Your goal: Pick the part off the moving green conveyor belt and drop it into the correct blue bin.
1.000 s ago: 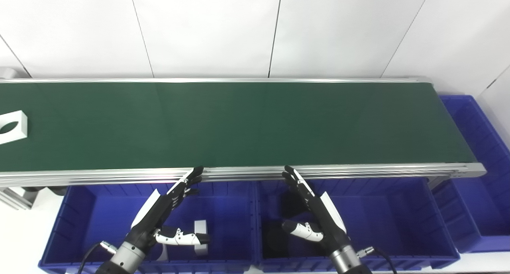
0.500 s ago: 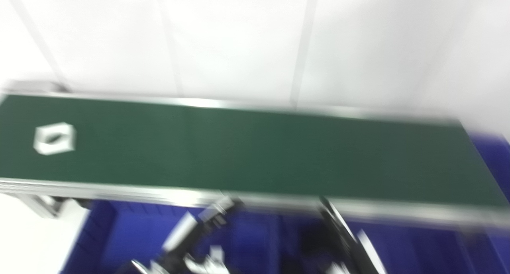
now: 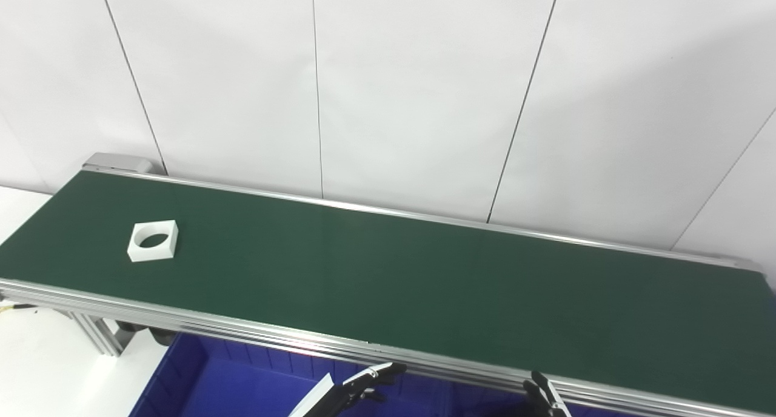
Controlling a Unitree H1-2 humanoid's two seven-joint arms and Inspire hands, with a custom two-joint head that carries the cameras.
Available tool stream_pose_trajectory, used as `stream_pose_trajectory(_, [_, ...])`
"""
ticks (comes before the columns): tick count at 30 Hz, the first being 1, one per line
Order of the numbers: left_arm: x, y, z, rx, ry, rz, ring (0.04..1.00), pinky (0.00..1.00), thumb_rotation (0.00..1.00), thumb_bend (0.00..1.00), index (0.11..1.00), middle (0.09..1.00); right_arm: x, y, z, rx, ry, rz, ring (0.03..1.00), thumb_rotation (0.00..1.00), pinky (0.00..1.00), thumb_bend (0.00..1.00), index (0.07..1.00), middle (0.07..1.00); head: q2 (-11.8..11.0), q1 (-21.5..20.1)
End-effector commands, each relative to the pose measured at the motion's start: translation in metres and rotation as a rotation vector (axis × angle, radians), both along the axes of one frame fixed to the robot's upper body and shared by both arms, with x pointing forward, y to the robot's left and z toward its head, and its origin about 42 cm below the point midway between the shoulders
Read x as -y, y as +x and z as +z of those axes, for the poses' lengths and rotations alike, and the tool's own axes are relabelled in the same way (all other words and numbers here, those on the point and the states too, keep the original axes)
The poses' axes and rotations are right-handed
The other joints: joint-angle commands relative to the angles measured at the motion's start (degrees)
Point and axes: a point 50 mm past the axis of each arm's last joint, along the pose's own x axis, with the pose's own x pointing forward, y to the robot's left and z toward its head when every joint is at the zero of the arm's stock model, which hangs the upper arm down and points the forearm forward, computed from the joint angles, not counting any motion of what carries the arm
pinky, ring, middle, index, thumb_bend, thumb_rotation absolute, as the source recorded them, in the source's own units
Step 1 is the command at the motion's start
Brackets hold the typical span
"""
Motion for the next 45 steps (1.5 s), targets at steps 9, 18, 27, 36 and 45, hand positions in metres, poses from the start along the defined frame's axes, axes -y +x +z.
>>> stream_pose_trajectory(9, [0.005, 0.009, 0.01, 0.075, -0.017, -0.012, 0.875, 0.79, 0.38, 1.0, 0.89, 0.91, 0.007, 0.005, 0.01, 0.085, 0.012, 0.014, 0.927, 0.74, 0.92, 0.86, 0.991, 0.939, -1.13, 4.19])
stream_pose_trajectory(18, [0.008, 0.01, 0.008, 0.071, -0.014, -0.016, 0.865, 0.78, 0.36, 1.0, 0.884, 0.904, 0.013, 0.006, 0.005, 0.099, 0.02, 0.022, 0.947, 0.75, 0.92, 0.86, 0.99, 0.961, -1.38, 6.02])
stream_pose_trajectory(27, [0.011, 0.012, 0.012, 0.084, -0.042, -0.007, 0.867, 0.78, 0.36, 1.0, 0.88, 0.901, 0.012, 0.009, 0.007, 0.093, 0.028, 0.022, 0.95, 0.75, 0.93, 0.87, 0.993, 0.96, -1.41, 6.93])
stream_pose_trajectory(36, [0.012, 0.012, 0.038, 0.152, -0.117, -0.001, 0.851, 0.76, 0.34, 1.0, 0.867, 0.887, 0.011, 0.012, 0.005, 0.099, 0.031, 0.03, 0.947, 0.78, 0.92, 0.88, 0.995, 0.955, -1.62, 7.33])
stream_pose_trajectory(45, [0.001, 0.026, 0.078, 0.278, -0.153, -0.024, 0.848, 0.75, 0.31, 1.0, 0.866, 0.887, 0.006, 0.014, 0.004, 0.103, 0.041, 0.03, 0.948, 0.79, 0.94, 0.93, 0.988, 0.948, -1.7, 6.49])
